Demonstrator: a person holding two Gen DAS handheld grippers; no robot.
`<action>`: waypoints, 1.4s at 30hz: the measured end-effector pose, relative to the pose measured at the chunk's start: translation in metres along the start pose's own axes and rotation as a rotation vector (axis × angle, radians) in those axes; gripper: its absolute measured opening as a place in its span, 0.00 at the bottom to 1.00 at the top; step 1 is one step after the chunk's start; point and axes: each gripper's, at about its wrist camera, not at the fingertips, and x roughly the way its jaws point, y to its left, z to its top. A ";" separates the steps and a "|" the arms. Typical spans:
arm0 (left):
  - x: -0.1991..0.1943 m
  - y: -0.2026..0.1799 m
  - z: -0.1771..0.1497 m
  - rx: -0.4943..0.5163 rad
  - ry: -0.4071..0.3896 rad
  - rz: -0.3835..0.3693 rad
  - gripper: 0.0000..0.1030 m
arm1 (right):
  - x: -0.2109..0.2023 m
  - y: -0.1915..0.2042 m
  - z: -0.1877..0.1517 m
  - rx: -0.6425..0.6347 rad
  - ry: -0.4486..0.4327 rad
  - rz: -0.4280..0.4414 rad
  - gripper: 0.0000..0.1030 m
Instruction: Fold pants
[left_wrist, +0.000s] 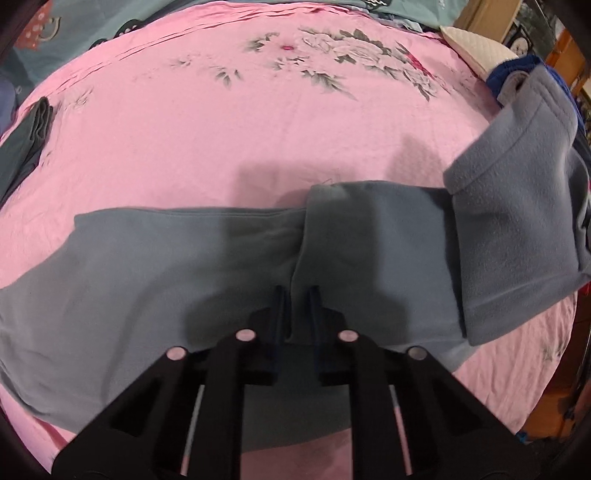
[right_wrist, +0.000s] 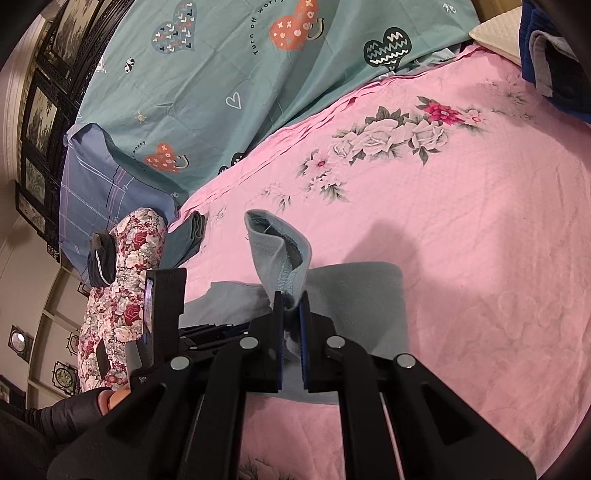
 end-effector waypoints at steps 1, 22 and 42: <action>-0.002 0.001 -0.001 -0.004 -0.007 -0.006 0.07 | 0.001 0.000 0.000 0.000 0.001 0.001 0.07; -0.066 0.062 -0.080 -0.088 -0.193 0.019 0.60 | 0.067 0.082 -0.029 -0.199 0.186 0.090 0.07; -0.083 0.174 -0.116 -0.451 -0.124 -0.290 0.55 | 0.142 0.126 -0.091 -0.504 0.325 -0.008 0.47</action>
